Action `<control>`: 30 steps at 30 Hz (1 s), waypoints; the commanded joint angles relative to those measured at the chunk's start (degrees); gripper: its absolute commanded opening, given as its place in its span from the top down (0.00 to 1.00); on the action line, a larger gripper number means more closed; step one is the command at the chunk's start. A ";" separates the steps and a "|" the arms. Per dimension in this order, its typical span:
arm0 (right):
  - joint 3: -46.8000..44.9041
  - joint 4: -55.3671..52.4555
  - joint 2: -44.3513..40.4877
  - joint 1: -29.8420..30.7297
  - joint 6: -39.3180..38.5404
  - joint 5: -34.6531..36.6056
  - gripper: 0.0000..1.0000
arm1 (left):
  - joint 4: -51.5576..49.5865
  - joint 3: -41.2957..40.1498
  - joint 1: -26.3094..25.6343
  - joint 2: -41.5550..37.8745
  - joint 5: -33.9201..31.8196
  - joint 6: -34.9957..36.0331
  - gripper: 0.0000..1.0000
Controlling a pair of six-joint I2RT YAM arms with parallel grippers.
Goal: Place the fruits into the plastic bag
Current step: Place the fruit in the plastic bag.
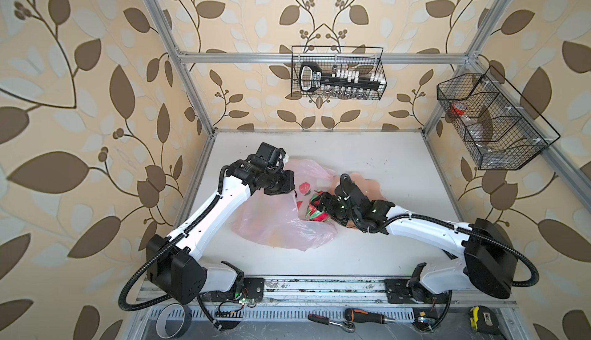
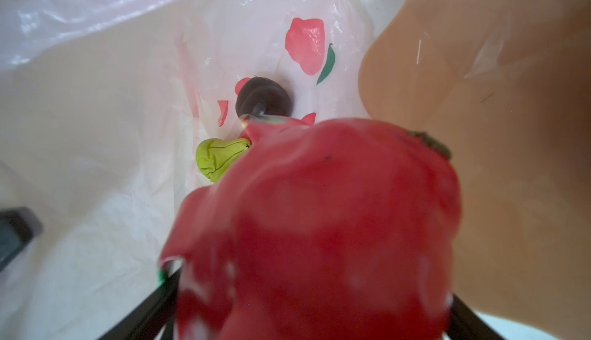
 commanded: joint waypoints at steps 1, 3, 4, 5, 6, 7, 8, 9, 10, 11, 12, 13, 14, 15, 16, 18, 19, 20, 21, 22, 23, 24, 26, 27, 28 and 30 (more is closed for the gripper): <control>0.00 7.37 0.88 -0.12 2.11 -1.74 0.41 | 0.46 1.67 -0.72 -0.44 1.64 -0.33 1.00; 0.26 9.37 2.06 -0.39 2.20 -2.52 0.41 | 0.29 1.56 -0.72 -0.71 1.65 -0.20 1.00; 0.18 10.97 2.83 -0.33 2.63 -3.29 0.41 | 0.21 1.45 -0.75 -0.80 1.64 -0.16 1.00; 0.07 12.84 3.53 -0.41 3.22 -3.91 0.41 | 0.13 1.48 -0.72 -0.82 1.61 -0.07 1.00; 0.20 14.44 4.38 -0.25 3.91 -4.51 0.41 | 0.04 1.52 -0.75 -0.90 1.64 0.01 1.00; 0.41 15.72 5.16 -0.07 4.43 -4.98 0.41 | 0.02 1.50 -0.77 -0.91 1.73 0.16 1.00; 0.57 17.16 6.22 0.22 5.01 -5.41 0.41 | -0.06 1.63 -0.78 -0.90 1.73 0.22 1.00; 0.68 18.75 7.14 0.54 5.62 -5.92 0.42 | -0.15 1.73 -0.79 -0.84 1.73 0.28 1.00; 0.77 20.37 8.07 0.94 6.35 -6.32 0.42 | -0.24 1.98 -0.80 -0.81 1.79 0.45 1.00; 0.83 21.69 8.89 1.14 6.92 -6.67 0.42 | -0.24 2.11 -0.80 -0.73 1.83 0.51 1.00; 1.09 23.08 9.91 1.46 7.49 -7.03 0.42 | -0.27 2.30 -0.80 -0.65 2.03 0.62 1.00; 1.42 24.37 10.82 1.68 8.00 -7.31 0.42 | -0.32 2.43 -0.80 -0.53 2.22 0.71 1.00; 1.77 25.10 11.61 1.88 8.30 -7.44 0.42 | -0.26 2.56 -0.81 -0.40 2.26 0.72 1.00; 2.31 25.63 12.48 2.09 8.38 -7.68 0.43 | -0.24 2.66 -0.80 -0.30 2.35 0.73 1.00; 3.11 25.90 13.34 2.29 8.50 -7.88 0.43 | -0.24 2.71 -0.86 -0.21 2.35 0.80 1.00; 4.72 26.35 15.06 2.72 8.67 -8.28 0.43 | -0.24 2.96 -0.89 -0.02 2.52 0.80 1.00; 5.59 26.63 16.01 2.86 8.85 -8.58 0.43 | -0.24 2.91 -0.89 0.06 2.53 0.88 1.00; 6.42 26.79 16.89 3.02 9.01 -8.83 0.43 | -0.24 3.00 -0.89 0.10 2.55 0.98 1.00; 7.32 27.13 17.90 3.25 9.32 -9.19 0.43 | -0.16 2.96 -0.89 0.23 2.53 1.13 1.00; 8.14 27.61 18.85 3.46 9.63 -9.53 0.43 | -0.15 2.91 -0.89 0.26 2.49 1.22 1.00; 8.79 28.08 19.66 3.62 9.96 -9.80 0.43 | -0.15 2.89 -0.89 0.35 2.35 1.37 1.00; 9.54 28.76 20.50 3.88 10.29 -10.08 0.43 | -0.15 2.92 -0.91 0.45 2.27 1.50 1.00; 10.90 29.50 22.02 4.37 10.89 -10.76 0.43 | -0.17 2.93 -0.88 0.45 2.17 1.84 1.00; 11.66 29.85 22.56 4.67 11.07 -11.09 0.43 | -0.24 3.01 -0.89 0.48 1.96 2.01 1.00; 12.38 30.13 23.39 4.91 11.26 -11.55 0.42 | -0.32 3.10 -0.89 0.49 1.70 2.27 1.00; 13.97 30.16 24.84 5.47 11.51 -12.50 0.42 | -0.75 3.54 -0.94 0.63 1.01 3.07 1.00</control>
